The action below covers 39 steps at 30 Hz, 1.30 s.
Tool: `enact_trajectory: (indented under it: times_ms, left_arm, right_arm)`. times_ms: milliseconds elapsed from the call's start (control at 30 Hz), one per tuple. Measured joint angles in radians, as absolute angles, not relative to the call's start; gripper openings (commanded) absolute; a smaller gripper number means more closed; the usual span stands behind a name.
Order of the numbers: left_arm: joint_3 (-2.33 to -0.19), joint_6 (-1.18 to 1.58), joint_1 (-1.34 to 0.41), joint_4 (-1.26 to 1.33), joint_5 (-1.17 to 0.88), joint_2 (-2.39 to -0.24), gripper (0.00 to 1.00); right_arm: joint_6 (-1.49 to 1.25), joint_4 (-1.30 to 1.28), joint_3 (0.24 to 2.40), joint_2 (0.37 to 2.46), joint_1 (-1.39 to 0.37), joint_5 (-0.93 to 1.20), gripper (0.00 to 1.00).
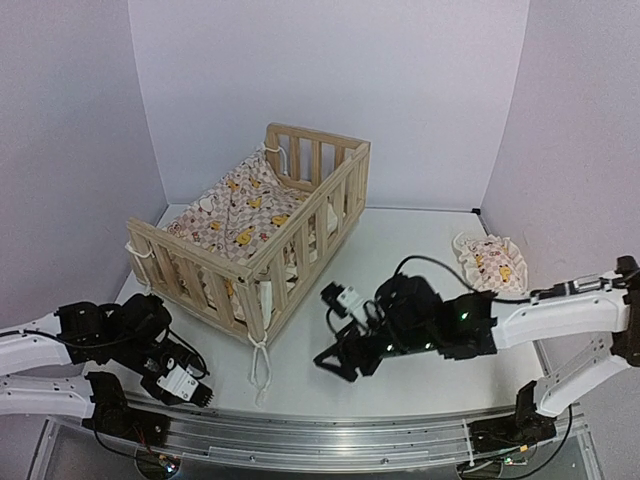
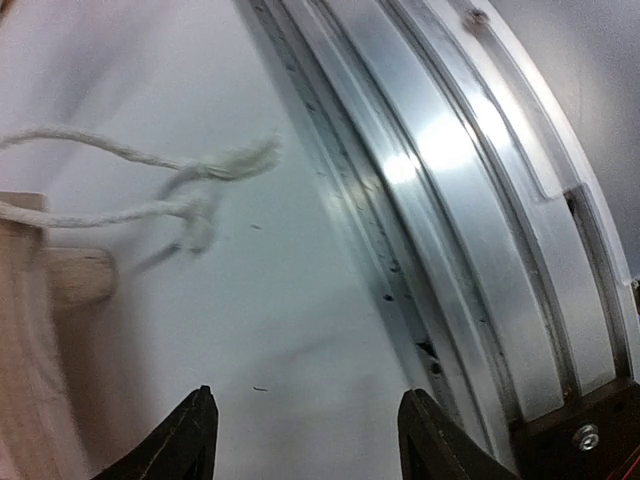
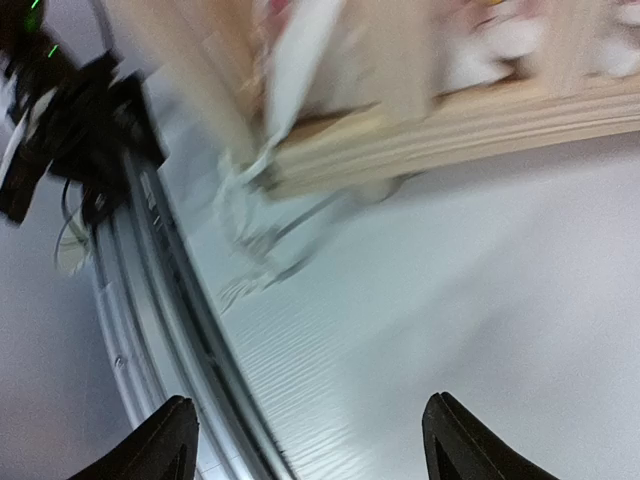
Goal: Set up the pet bed
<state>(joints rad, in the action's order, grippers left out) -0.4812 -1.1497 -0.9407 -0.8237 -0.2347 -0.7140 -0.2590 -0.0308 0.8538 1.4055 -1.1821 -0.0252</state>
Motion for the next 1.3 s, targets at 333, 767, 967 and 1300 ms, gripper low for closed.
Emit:
enact_trajectory:
  times_ms: [333,767,967,1300]
  left_arm:
    - [-0.967,-0.983,-0.818,-0.753,-0.261,-0.805,0.68]
    - [-1.175,-0.308,-0.502,-0.545,-0.356,-0.941,0.67]
    - [-1.176,-0.202,-0.458,-0.503,-0.326,-0.986,0.67]
    - [-1.174,-0.186,-0.324,-0.473,-0.135,-0.957,0.64]
  right_arm:
    - [-0.328,-0.264,1.22,1.397,-0.637,-0.026,0.83]
    - [-0.094,0.002,1.4,1.746,-0.512,0.267,0.75]
    - [-0.002,0.166,1.517,1.952,-0.503,0.349,0.73]
    - [-0.011,0.325,1.647,2.134,-0.501,0.422,0.23]
